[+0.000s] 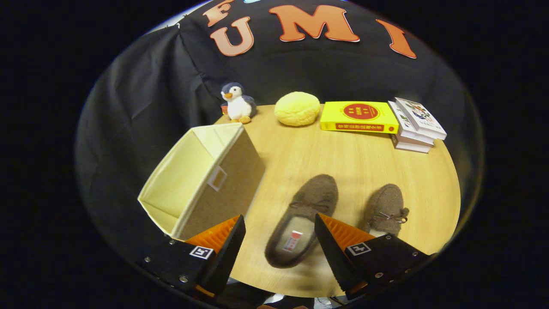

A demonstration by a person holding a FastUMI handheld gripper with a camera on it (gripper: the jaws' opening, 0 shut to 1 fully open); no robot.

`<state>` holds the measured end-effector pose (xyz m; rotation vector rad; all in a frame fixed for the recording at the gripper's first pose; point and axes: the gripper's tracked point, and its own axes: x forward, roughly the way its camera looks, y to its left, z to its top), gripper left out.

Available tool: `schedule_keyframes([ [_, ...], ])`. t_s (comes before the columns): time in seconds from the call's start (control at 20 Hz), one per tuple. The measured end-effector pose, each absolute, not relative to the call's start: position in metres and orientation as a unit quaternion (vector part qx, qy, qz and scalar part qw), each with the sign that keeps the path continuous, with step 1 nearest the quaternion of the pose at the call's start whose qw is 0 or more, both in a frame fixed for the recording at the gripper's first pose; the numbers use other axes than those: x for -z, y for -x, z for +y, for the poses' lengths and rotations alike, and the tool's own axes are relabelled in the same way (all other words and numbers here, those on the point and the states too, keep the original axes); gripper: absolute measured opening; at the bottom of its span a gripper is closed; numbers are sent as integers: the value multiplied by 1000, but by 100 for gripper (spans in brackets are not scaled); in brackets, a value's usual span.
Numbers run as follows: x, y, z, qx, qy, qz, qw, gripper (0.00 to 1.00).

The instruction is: Open the storage box then place both shoes into the box .Put the left shoe in first, then the right shoe, with the right side of both shoes facing outward in a uniform manner.

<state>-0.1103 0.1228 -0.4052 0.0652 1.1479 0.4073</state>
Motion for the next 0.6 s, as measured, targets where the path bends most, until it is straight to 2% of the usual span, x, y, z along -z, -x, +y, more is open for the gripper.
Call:
schedule_keyframes([
  [0.15,432,123,109,-179,-25,564,806,95],
  [0.35,458,114,92,-154,-19,569,807,87],
  [0.55,495,107,81,-123,-13,601,790,75],
  [0.6,500,103,80,-117,-18,601,790,70],
])
